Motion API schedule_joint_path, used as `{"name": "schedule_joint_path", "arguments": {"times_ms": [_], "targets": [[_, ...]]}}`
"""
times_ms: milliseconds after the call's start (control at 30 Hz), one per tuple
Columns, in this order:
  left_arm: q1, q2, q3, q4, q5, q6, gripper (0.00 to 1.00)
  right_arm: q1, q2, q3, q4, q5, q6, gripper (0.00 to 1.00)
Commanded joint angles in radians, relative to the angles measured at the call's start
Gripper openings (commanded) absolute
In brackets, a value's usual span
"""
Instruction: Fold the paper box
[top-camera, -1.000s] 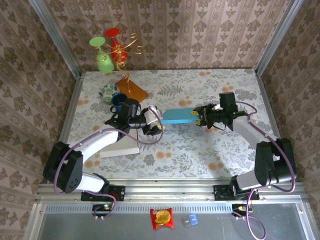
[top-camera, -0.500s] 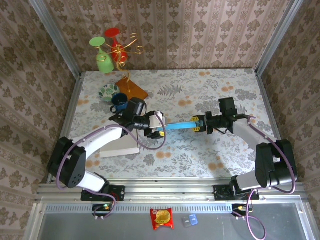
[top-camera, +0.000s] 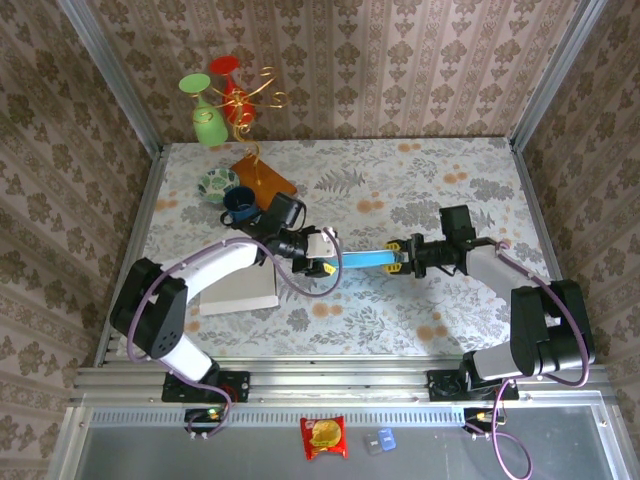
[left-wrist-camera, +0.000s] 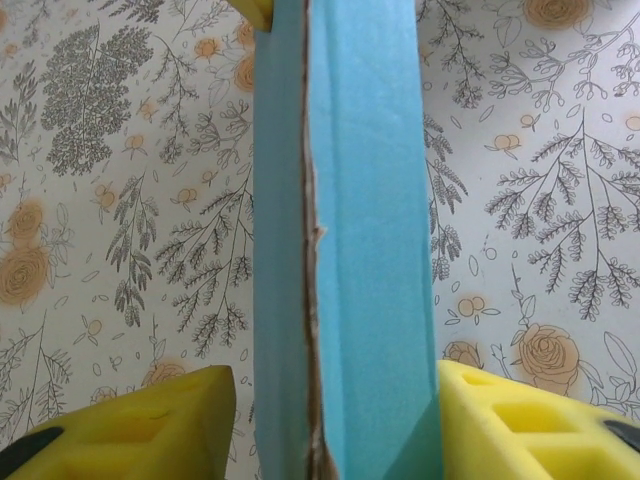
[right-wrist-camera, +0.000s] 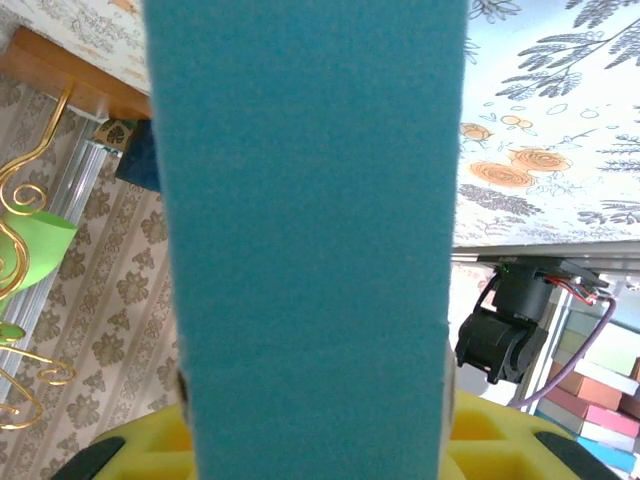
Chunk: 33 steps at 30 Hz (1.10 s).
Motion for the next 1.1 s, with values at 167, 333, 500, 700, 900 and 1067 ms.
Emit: {"name": "schedule_joint_path", "arguments": {"times_ms": [167,333,500,700,900,1067], "targets": [[-0.021,0.057,0.112,-0.176,-0.002,0.017,0.41,-0.026,0.025,-0.022,-0.004,-0.019,0.005,0.47],[-0.025,0.085,0.168,-0.257,0.0,-0.005,0.38,-0.048,0.03,0.033,-0.094,-0.007,-0.087,0.55],[-0.025,0.14,0.245,-0.341,0.005,-0.059,0.26,-0.091,0.001,0.111,-0.255,0.029,-0.231,0.59],[-0.011,0.206,0.314,-0.388,0.039,-0.144,0.23,-0.147,-0.001,0.235,-0.421,0.07,-0.366,0.62],[0.005,0.257,0.386,-0.441,0.089,-0.195,0.21,-0.194,-0.047,0.321,-0.504,0.149,-0.533,0.6],[0.014,0.271,0.407,-0.458,0.102,-0.212,0.22,-0.161,-0.105,0.509,-0.762,0.549,-1.066,0.48]]}}
